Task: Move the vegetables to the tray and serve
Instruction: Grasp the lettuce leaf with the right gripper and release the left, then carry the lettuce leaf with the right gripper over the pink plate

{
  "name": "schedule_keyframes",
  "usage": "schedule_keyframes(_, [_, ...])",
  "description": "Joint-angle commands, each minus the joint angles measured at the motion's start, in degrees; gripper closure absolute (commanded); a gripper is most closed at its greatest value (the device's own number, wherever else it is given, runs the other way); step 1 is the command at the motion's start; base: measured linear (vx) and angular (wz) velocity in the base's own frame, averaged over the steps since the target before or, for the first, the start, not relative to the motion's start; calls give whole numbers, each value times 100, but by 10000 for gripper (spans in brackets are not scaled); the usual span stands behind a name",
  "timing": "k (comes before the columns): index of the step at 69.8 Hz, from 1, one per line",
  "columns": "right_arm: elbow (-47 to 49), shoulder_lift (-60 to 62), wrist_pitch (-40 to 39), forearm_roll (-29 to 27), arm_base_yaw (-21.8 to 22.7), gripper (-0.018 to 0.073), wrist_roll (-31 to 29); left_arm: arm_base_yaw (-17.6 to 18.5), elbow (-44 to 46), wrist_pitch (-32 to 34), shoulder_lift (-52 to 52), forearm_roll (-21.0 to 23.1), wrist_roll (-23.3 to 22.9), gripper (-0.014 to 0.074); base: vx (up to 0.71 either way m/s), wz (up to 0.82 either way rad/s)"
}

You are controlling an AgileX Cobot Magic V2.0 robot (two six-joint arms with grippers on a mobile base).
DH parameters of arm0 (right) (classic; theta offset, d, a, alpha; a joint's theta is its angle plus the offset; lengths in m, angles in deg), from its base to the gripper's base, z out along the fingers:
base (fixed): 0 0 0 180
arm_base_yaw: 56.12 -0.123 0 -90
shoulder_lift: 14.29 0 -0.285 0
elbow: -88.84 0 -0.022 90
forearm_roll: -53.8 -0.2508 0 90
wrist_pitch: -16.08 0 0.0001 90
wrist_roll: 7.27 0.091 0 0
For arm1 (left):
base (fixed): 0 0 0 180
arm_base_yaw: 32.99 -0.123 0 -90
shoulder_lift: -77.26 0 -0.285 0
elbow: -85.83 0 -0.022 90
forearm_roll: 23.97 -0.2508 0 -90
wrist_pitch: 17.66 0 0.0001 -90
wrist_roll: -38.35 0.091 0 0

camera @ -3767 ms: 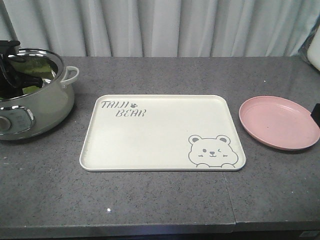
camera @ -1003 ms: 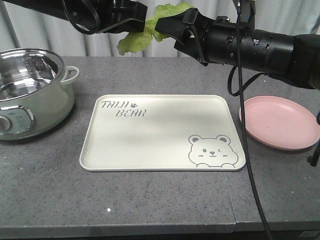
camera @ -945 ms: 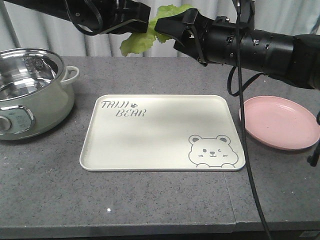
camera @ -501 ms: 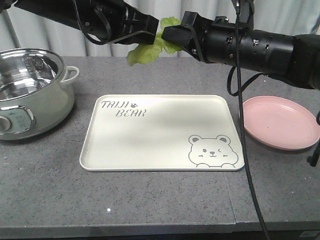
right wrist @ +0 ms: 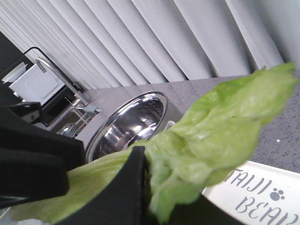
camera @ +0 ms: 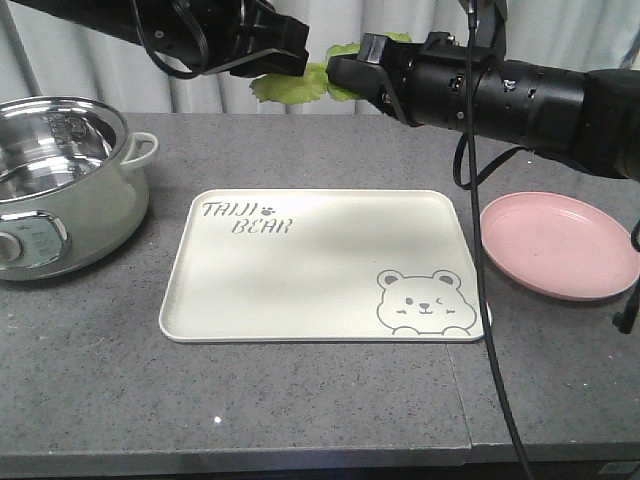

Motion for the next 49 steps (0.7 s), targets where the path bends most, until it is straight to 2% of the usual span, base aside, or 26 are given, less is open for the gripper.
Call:
schedule_keyframes(1, [210,249,82,-695,13,567,-80,21,174,321,399,-43,0,275,0,0])
schedule_keyframes(11, [210,255,85,-683,54,565,-164,21,174,132,459,-530,-56,134,0,0])
schedule_keyframes(18, [210,350,88,-425,355,565,-182,21,174,-195,464,-844,-299,110,0,0])
schedule_keyframes(33, [204,595,596,641,1809,565,687,21,174,-564,464,-1668,-665,110,0,0])
schedule_keyframes(41, [191,565,981,1491,2511,565,1231,21,174,-535,464,-1727,-742,110,0,0])
schedule_keyframes(49, [191,564,988,2447,2952,565,1697,21,168,-518,459,-1716,-742,110,0,0])
